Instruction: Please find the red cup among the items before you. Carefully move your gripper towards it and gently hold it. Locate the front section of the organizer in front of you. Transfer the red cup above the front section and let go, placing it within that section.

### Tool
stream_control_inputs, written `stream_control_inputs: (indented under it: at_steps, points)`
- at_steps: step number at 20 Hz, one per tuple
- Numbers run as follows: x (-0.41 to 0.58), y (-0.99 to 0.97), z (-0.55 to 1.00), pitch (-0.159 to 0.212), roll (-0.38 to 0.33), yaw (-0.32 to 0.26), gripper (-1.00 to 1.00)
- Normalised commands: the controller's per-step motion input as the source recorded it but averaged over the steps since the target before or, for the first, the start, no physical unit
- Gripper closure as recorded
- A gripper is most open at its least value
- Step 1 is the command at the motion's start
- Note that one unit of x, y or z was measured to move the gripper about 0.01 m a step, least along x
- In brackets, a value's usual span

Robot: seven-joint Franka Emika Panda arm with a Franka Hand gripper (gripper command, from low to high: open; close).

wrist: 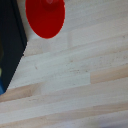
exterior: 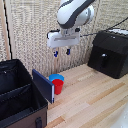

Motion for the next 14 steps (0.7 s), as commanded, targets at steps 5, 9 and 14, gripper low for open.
stream_control_inputs:
  at_steps: [5, 9, 14]
  points:
    - [-0.213, -0.01, -0.21, 0.044, 0.003, 0.024, -1.0]
    - [-0.278, 0.0, -0.25, 0.055, 0.0, 0.027, -1.0]
    - [-0.178, 0.0, -0.31, 0.033, -0.009, 0.025, -1.0]
